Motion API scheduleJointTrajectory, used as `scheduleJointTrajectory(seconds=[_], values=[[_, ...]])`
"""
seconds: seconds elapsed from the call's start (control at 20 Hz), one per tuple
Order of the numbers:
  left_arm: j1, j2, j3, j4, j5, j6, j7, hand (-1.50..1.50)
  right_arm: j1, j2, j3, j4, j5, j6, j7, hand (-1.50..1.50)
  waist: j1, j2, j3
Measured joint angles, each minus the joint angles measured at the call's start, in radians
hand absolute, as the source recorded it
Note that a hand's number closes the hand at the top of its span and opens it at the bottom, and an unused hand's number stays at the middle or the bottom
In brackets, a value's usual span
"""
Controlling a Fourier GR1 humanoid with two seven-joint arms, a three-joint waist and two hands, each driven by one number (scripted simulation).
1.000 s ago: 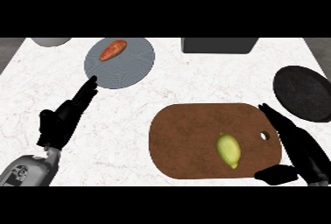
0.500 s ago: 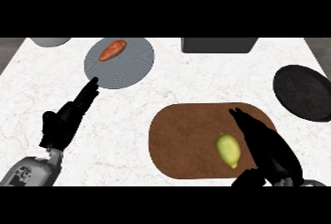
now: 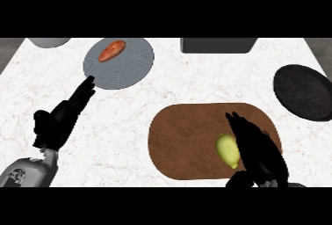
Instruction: Pick the lemon from the cutting board and place it in the pan
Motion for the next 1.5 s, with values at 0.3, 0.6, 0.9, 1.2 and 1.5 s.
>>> scheduleJointTrajectory(seconds=[0.3,0.6,0.9,1.2,1.5], values=[[0.008,-0.041,0.022,-0.011,-0.044,-0.022,0.017,0.00,0.014,0.043,-0.045,0.069,0.057,0.025,-0.049,-1.50,0.000,0.000,0.000],[0.013,-0.084,0.061,0.002,-0.084,-0.062,0.010,0.00,0.047,0.110,-0.062,0.106,0.149,0.029,-0.085,-1.50,-0.001,0.001,0.000],[0.003,-0.119,0.072,0.005,-0.117,-0.068,0.019,0.00,0.022,0.136,-0.069,0.199,0.162,0.060,-0.194,1.50,0.001,-0.002,-0.002],[0.016,-0.137,0.091,-0.008,-0.138,-0.093,0.023,0.00,0.020,0.161,-0.078,0.242,0.206,0.080,-0.254,1.50,-0.003,-0.009,-0.009],[0.047,-0.156,0.108,-0.022,-0.159,-0.115,0.016,0.00,0.067,0.179,-0.083,0.189,0.266,0.063,-0.279,1.50,-0.002,-0.005,-0.005]])
